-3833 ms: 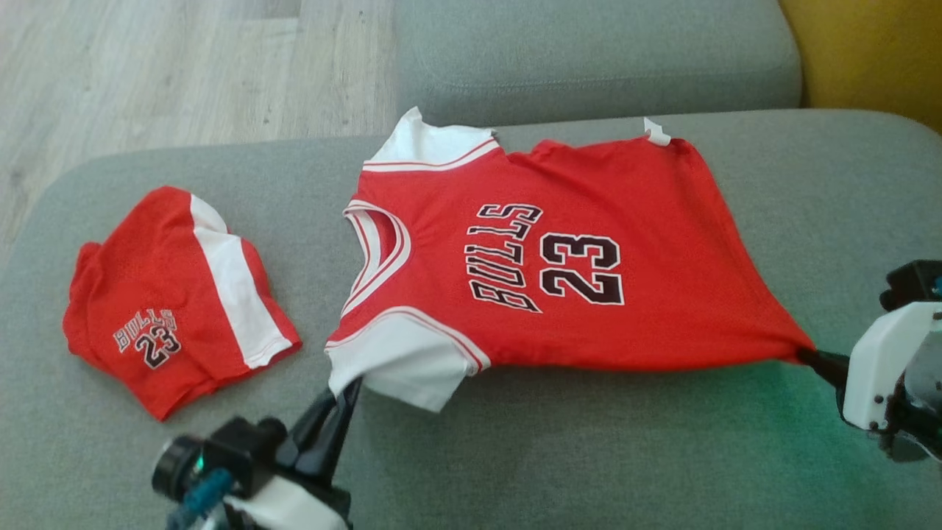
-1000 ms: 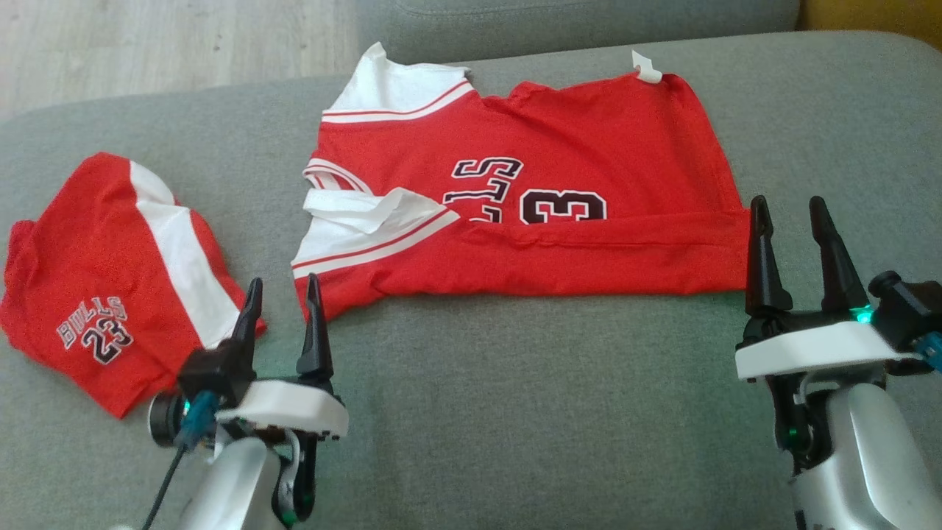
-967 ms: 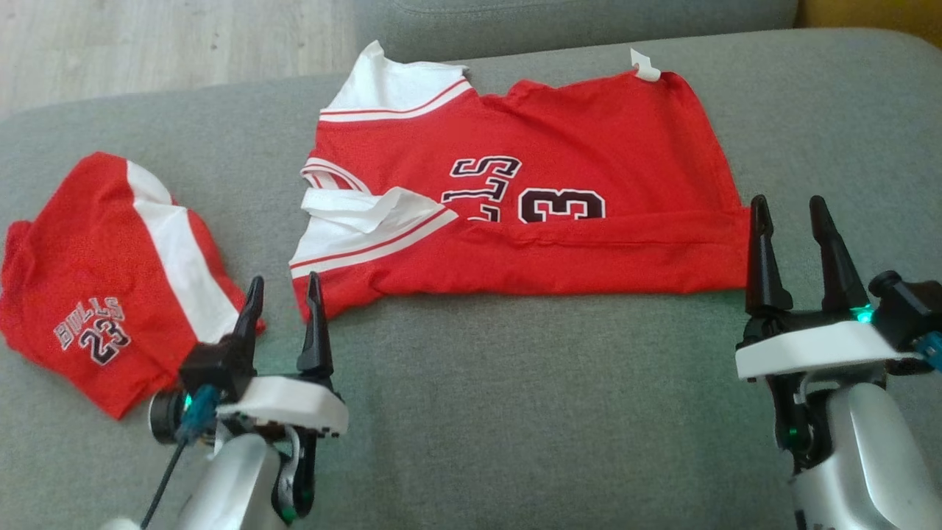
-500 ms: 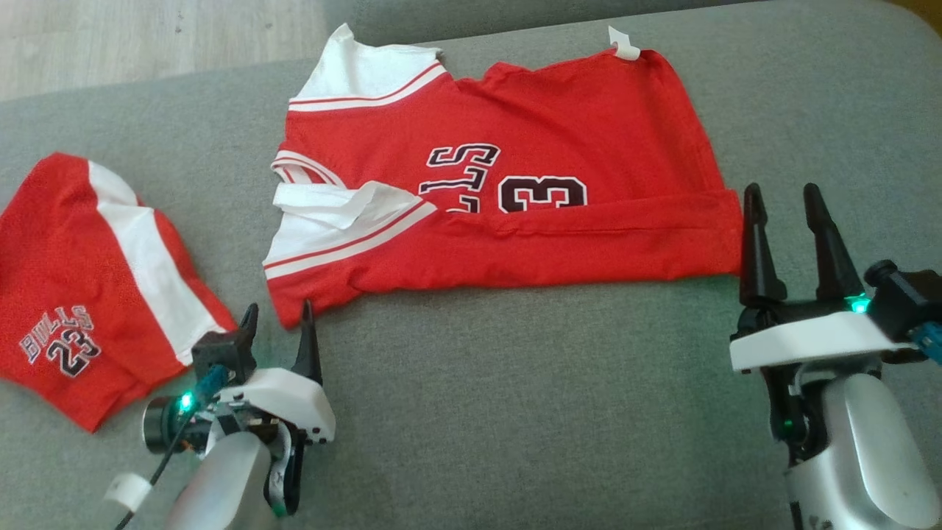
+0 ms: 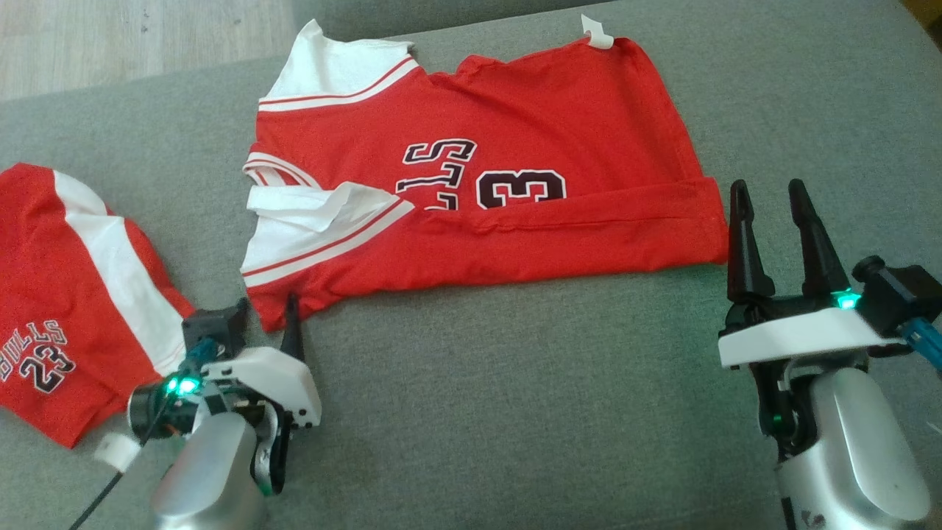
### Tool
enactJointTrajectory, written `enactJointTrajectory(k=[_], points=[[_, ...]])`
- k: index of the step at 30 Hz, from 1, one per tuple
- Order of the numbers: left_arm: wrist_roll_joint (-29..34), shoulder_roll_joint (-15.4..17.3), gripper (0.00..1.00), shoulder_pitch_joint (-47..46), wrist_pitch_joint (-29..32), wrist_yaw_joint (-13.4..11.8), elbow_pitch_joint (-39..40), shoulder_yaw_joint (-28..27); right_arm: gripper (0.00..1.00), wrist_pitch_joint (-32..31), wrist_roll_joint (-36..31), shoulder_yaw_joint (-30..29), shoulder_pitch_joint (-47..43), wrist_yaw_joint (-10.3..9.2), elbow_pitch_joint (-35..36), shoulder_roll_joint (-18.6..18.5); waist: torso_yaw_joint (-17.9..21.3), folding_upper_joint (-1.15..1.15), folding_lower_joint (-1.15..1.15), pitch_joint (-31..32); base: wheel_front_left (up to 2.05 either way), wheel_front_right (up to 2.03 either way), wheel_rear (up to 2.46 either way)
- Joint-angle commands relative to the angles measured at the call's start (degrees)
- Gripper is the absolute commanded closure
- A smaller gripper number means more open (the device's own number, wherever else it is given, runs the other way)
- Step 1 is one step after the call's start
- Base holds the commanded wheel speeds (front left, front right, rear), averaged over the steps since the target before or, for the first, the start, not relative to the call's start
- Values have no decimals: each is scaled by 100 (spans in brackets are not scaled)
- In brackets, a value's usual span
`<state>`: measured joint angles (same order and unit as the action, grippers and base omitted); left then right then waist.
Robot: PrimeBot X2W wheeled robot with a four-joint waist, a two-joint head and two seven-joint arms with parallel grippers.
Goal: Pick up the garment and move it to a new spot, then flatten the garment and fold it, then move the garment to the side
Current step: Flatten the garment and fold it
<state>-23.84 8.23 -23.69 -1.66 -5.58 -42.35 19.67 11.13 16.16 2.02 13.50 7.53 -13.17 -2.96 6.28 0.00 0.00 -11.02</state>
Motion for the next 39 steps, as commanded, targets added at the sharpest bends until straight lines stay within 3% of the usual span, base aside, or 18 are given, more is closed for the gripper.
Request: enactJointTrajectory(k=[1, 8, 18, 28, 37, 38, 39], points=[[-36, 126, 100, -104, 125, 22, -14, -84, 0, 57, 40, 157, 206, -4, 159, 8, 2, 0, 0, 4, 0, 0, 0], [-67, 152, 100, -179, -197, -19, 143, -142, 0, -3, 22, 79, 238, -4, 80, 8, -86, 0, 0, 44, 0, 0, 0], [105, 238, 100, -315, -1006, -94, 1007, -141, 0, -892, -180, -436, 556, -4, -820, 8, -382, 0, 0, 66, 0, 0, 0], [217, 248, 100, -144, -650, -89, 1467, 171, 0, -1522, -270, -875, 1044, -4, -2373, 8, -621, 0, 0, 11, 0, 0, 0], [191, 267, 100, -7, -499, -137, 1686, 266, 0, -1249, -332, -845, 1492, -4, -3434, 8, -710, 0, 0, -14, 0, 0, 0], [184, 272, 100, 5, -486, -146, 1693, 267, 36, -1228, -356, -813, 1540, -4, -3530, 8, -710, 0, 0, -15, 0, 0, 0], [176, 278, 100, 17, -476, -156, 1695, 266, 100, -1192, -396, -780, 1584, -4, -3606, 8, -709, 0, 0, -16, 0, 0, 0]])
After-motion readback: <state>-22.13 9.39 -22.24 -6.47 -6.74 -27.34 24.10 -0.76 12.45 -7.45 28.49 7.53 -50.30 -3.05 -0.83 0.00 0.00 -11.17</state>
